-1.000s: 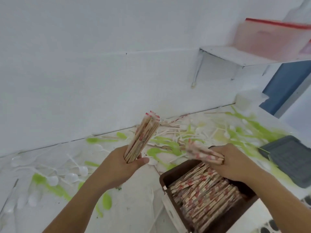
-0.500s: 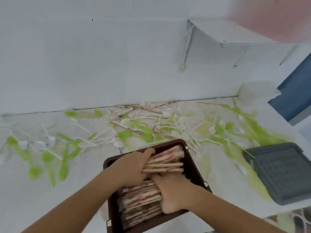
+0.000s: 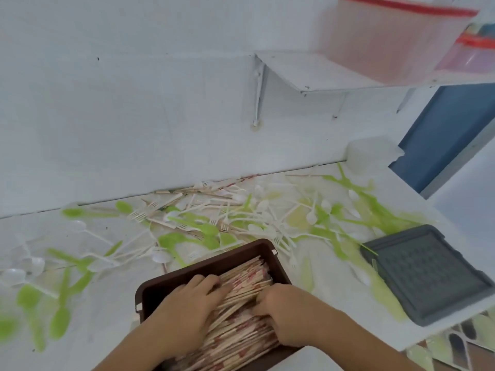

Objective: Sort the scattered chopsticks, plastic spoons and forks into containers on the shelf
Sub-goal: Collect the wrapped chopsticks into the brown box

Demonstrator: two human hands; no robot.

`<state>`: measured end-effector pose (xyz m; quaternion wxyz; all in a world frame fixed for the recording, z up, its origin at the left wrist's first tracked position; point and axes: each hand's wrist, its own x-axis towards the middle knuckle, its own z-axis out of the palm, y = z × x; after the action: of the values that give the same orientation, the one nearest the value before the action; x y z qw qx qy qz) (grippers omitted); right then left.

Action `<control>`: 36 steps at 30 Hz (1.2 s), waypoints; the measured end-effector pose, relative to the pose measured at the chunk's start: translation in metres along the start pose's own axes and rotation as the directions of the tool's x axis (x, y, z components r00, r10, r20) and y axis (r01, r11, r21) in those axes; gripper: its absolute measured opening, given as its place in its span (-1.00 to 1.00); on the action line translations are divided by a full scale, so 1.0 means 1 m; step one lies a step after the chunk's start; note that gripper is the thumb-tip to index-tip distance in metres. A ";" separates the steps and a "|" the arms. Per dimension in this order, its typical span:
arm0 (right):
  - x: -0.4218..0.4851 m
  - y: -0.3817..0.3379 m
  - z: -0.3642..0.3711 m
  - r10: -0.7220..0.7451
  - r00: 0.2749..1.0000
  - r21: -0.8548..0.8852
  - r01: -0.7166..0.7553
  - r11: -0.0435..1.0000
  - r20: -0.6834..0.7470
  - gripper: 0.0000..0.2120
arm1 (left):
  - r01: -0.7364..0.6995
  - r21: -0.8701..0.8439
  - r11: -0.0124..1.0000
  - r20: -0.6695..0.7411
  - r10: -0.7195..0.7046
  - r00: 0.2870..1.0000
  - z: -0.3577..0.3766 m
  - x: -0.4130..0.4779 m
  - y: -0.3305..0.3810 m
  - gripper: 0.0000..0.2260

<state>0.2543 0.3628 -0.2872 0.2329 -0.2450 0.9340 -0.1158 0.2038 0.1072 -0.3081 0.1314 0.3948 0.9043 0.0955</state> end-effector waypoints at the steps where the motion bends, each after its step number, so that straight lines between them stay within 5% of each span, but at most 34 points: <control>1: -0.003 0.000 -0.003 -0.013 0.999 0.049 0.016 0.999 -0.051 -0.75 | -0.014 -0.026 1.000 0.027 0.015 1.000 -0.006 0.002 -0.002 -0.51; 3: -0.006 0.006 -0.023 0.067 0.972 0.282 -0.001 0.959 -0.223 -0.73 | -0.007 -0.116 0.993 0.044 0.012 0.999 -0.029 0.010 -0.005 -0.54; 6: 0.011 0.040 -0.064 0.332 0.830 0.558 -0.030 0.829 -0.448 -0.72 | 0.083 -0.362 0.928 -0.050 -0.108 0.993 -0.069 0.033 -0.018 -0.68; 9: 0.060 0.088 -0.085 0.515 0.768 0.689 -0.135 0.712 -0.381 -0.66 | 0.192 -0.456 0.869 -0.150 -0.287 0.946 -0.085 0.078 -0.055 -0.87; 12: 0.123 0.119 -0.081 0.442 0.875 0.544 -0.277 0.792 -0.197 -0.75 | 0.270 -0.413 0.869 -0.153 -0.359 0.921 -0.075 0.128 -0.099 -0.85; 16: 0.174 0.126 -0.065 0.325 0.946 0.255 -0.310 0.916 -0.019 -0.75 | 0.344 -0.207 0.916 0.087 -0.333 0.939 -0.044 0.169 -0.141 -0.79; 21: 0.175 0.134 -0.055 0.182 0.974 -0.003 -0.184 0.983 -0.137 -0.81 | 0.245 -0.069 0.967 0.117 -0.236 0.965 -0.012 0.167 -0.143 -0.96; 24: 0.166 0.135 -0.051 0.235 0.972 0.057 -0.233 0.971 -0.031 -0.83 | 0.211 -0.072 0.975 0.055 -0.207 0.977 -0.006 0.165 -0.141 -0.85; 27: 0.164 0.139 -0.052 0.226 0.972 -0.035 -0.228 0.973 -0.060 -0.68 | 0.204 -0.056 0.977 0.034 -0.203 0.979 -0.006 0.166 -0.141 -0.75; 32: 0.169 0.139 -0.048 0.174 0.979 -0.062 -0.181 0.982 -0.103 -0.75 | 0.073 0.034 0.997 -0.055 -0.071 0.996 -0.001 0.162 -0.150 -0.49; 36: 0.170 0.140 -0.044 0.241 0.958 -0.086 -0.256 0.963 -0.156 -0.83 | 0.022 0.089 0.996 -0.134 -0.010 0.991 0.002 0.166 -0.151 -0.58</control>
<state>0.0450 0.4002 -0.3595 0.1643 -0.1286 0.9765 -0.0536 -0.0083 0.1284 -0.3787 0.0533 0.3859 0.9175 0.0798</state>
